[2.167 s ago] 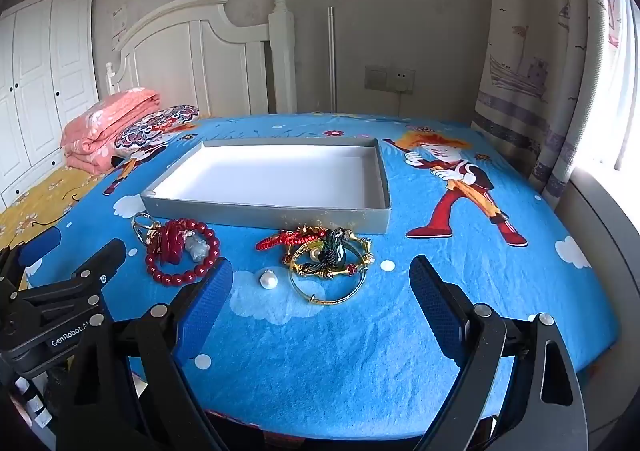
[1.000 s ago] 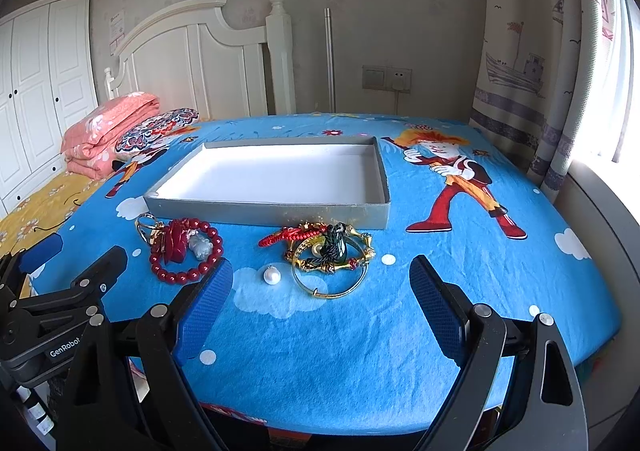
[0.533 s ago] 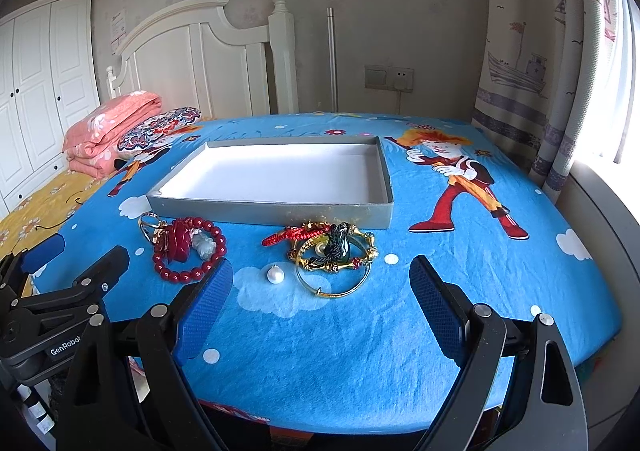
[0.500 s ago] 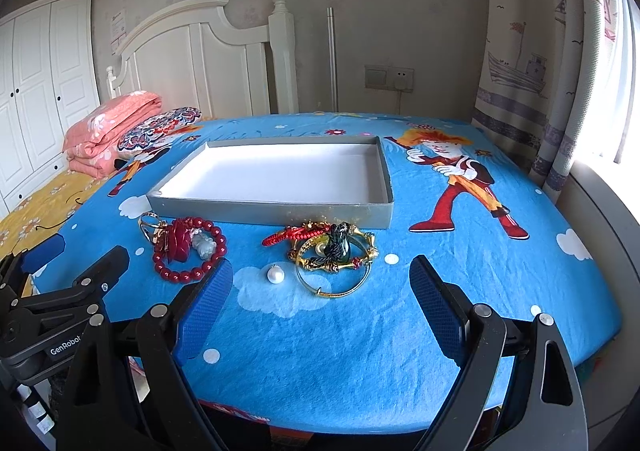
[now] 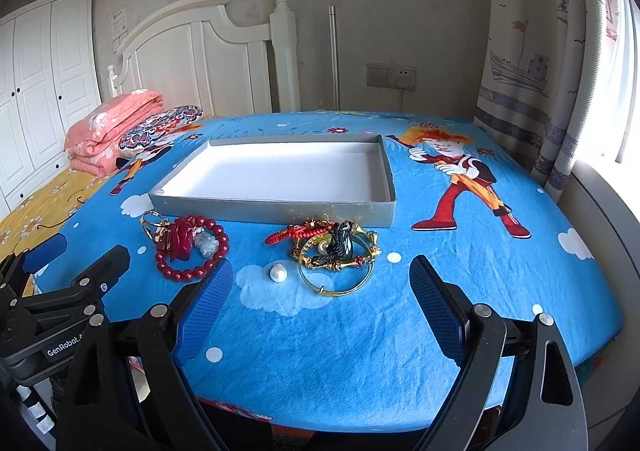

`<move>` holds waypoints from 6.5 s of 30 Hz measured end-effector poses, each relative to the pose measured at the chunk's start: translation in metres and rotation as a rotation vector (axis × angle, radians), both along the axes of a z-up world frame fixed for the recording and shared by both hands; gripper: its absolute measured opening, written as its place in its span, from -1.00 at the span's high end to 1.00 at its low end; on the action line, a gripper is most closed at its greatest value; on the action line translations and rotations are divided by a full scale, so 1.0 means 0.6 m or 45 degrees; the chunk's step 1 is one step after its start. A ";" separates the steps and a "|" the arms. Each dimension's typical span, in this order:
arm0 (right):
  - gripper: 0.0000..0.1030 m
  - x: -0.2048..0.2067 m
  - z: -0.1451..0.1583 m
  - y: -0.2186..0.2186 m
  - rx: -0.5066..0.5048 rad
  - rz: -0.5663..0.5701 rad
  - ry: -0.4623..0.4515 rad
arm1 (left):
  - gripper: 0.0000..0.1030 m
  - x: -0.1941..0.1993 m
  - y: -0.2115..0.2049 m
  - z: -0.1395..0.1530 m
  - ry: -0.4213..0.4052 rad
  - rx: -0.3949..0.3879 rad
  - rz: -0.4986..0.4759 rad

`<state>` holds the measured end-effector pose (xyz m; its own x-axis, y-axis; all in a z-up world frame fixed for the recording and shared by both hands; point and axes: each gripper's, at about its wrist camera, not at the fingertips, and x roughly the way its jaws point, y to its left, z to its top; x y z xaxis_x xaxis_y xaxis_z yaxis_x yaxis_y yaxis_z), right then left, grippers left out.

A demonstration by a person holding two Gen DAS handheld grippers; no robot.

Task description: Organize jewelry

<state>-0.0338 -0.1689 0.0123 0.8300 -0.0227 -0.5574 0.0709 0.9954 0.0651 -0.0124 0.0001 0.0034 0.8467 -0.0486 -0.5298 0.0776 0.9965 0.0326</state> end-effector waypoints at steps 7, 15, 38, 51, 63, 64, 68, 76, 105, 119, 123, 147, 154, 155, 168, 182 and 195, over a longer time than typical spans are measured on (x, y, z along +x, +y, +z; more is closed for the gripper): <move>-0.64 -0.002 0.002 0.002 0.009 -0.001 0.005 | -0.91 -0.003 0.001 -0.002 0.022 0.018 0.018; -0.64 -0.005 0.008 -0.008 0.021 -0.013 0.000 | -0.91 -0.005 0.014 0.000 0.029 0.008 0.044; -0.64 -0.003 0.003 -0.009 0.003 0.014 0.011 | -0.91 0.019 0.037 -0.017 0.149 -0.043 0.006; -0.55 0.045 -0.034 -0.052 0.126 -0.026 0.061 | -0.91 0.076 0.002 -0.048 0.131 -0.025 -0.071; -0.48 0.078 -0.052 -0.060 0.101 0.001 0.099 | -0.88 0.126 -0.058 -0.059 0.101 0.017 -0.112; -0.45 0.081 -0.053 -0.061 0.102 0.010 0.104 | -0.81 0.126 -0.059 -0.058 0.099 0.017 -0.118; -0.28 0.093 -0.055 -0.063 0.110 0.021 0.116 | -0.28 0.131 -0.065 -0.059 0.135 -0.012 -0.161; -0.17 0.107 -0.053 -0.046 0.102 0.068 0.133 | 0.34 0.129 -0.068 -0.065 0.111 0.019 -0.155; -0.07 0.116 -0.055 0.086 0.122 0.270 0.175 | 0.49 0.083 0.047 -0.043 0.110 0.010 -0.007; 0.32 0.131 -0.048 0.199 0.047 0.362 0.153 | 0.49 0.116 0.135 -0.055 0.122 0.025 0.063; 0.38 0.142 -0.057 0.222 0.034 0.392 0.180 | 0.49 0.124 0.153 -0.055 0.121 0.013 0.063; 0.74 0.095 -0.020 0.149 0.043 0.296 -0.006 | 0.61 0.085 0.080 -0.032 0.076 -0.035 -0.024; 0.74 0.059 0.004 0.098 0.072 0.262 -0.100 | 0.61 0.067 0.026 -0.014 0.035 -0.004 -0.083; 0.74 0.056 0.005 0.093 0.073 0.261 -0.107 | 0.61 0.066 0.017 -0.012 0.029 0.004 -0.088; 0.74 0.031 0.016 0.066 0.065 0.236 -0.174 | 0.61 0.054 -0.030 -0.005 0.015 0.020 -0.156; 0.74 0.053 0.037 0.064 0.011 0.200 -0.221 | 0.61 0.082 -0.052 0.027 -0.038 0.027 -0.189; 0.74 0.160 0.070 0.052 -0.072 0.135 -0.265 | 0.61 0.219 -0.062 0.052 0.001 0.019 -0.180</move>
<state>0.0622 -0.1374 0.0541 0.9261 0.0449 -0.3745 -0.0437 0.9990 0.0116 0.1192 -0.0369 0.0344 0.8316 -0.1592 -0.5321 0.2171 0.9750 0.0475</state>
